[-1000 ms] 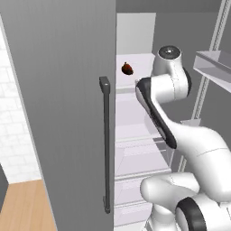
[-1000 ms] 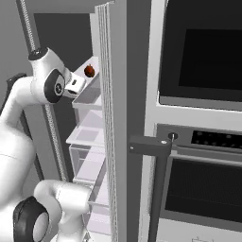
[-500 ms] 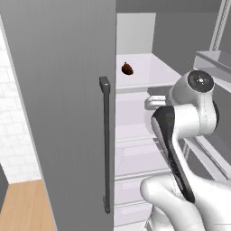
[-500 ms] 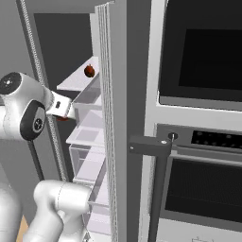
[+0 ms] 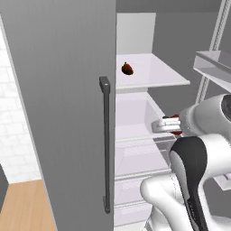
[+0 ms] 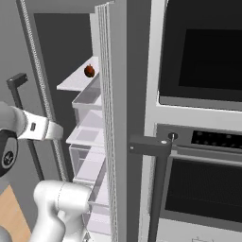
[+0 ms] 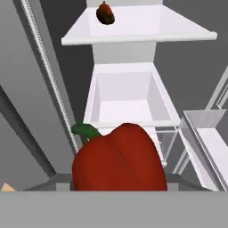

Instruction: Place one bell pepper and one steak in each tupperware on the nearby counter, to pack two identical lunches.

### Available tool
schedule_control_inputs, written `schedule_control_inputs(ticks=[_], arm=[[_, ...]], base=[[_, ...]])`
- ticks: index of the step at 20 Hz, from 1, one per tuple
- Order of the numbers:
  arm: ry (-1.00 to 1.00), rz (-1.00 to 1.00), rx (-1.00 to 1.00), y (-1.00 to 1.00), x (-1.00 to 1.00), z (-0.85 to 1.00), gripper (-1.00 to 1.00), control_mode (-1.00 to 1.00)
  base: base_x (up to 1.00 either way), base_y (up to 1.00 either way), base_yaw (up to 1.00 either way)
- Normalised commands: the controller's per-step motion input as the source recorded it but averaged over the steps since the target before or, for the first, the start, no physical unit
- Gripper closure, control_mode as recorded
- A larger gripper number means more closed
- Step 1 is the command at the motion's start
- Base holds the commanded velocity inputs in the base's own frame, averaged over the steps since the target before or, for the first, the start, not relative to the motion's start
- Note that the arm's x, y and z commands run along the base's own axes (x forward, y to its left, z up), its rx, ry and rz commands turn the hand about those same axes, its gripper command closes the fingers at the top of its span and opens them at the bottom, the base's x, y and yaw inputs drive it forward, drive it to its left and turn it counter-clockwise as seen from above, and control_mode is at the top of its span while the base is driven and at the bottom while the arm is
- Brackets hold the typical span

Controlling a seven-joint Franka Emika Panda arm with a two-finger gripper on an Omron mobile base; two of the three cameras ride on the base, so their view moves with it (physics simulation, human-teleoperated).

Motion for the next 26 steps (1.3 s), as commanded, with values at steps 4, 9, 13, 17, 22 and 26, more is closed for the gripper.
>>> schedule_control_inputs(ticks=[4,9,13,17,22,26], arm=[[0.0,0.02,0.0,0.3,-1.0,0.07,1.0,-1.0],[0.0,0.0,0.0,0.0,0.0,0.0,1.0,1.0],[0.0,0.0,0.0,0.0,0.0,0.0,1.0,1.0],[0.0,0.0,0.0,0.0,0.0,0.0,1.0,1.0],[0.0,0.0,0.0,0.0,0.0,0.0,1.0,1.0],[0.0,0.0,0.0,0.0,0.0,0.0,1.0,1.0]], base=[[0.0,0.0,0.0],[-1.0,0.02,0.0],[-1.0,-0.03,-0.01],[-1.0,-0.41,-0.17],[-0.68,-0.57,-0.42],[-0.13,-0.67,-0.5]])
